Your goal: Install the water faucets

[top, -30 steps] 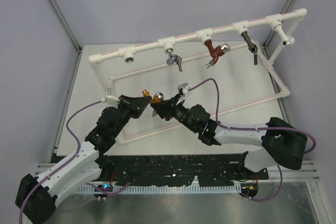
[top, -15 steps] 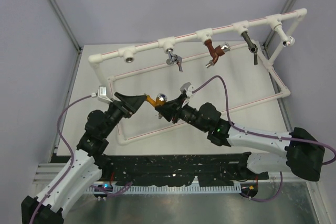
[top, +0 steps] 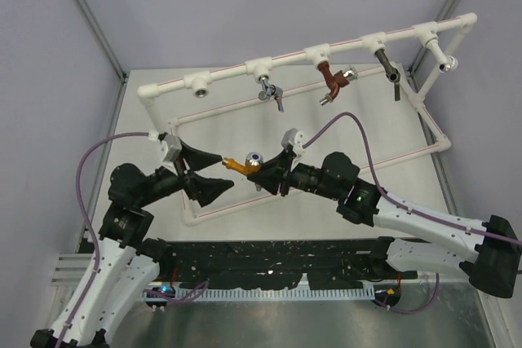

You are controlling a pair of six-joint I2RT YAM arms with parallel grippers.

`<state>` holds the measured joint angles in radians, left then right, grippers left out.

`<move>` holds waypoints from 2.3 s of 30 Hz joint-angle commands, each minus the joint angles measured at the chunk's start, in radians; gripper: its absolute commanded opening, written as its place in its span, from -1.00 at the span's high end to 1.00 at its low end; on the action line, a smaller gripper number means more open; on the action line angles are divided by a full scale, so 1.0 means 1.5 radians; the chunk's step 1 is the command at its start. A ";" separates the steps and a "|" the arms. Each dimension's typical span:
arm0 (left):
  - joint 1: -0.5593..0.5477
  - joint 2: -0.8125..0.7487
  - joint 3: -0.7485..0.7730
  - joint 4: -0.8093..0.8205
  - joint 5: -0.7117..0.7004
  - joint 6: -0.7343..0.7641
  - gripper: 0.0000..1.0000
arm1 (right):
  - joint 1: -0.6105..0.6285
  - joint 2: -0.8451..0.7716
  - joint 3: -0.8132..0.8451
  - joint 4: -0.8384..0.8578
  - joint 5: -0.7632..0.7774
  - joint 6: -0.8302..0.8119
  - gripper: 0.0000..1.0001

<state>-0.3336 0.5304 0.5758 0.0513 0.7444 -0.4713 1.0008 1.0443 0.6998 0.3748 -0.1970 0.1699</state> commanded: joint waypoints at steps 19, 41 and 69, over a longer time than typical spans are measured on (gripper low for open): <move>-0.014 0.023 0.108 -0.221 0.135 0.336 -0.72 | 0.000 -0.012 0.095 -0.045 -0.194 -0.071 0.90; -0.022 0.024 0.102 -0.197 0.266 0.344 -0.61 | 0.001 -0.020 0.097 -0.044 -0.254 -0.084 0.89; -0.025 -0.010 -0.002 0.089 0.204 0.087 1.00 | 0.001 0.034 0.062 0.117 -0.270 0.025 -0.40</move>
<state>-0.3676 0.5278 0.5884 -0.0086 1.0824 -0.2192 0.9993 1.0691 0.7944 0.4240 -0.5743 0.1398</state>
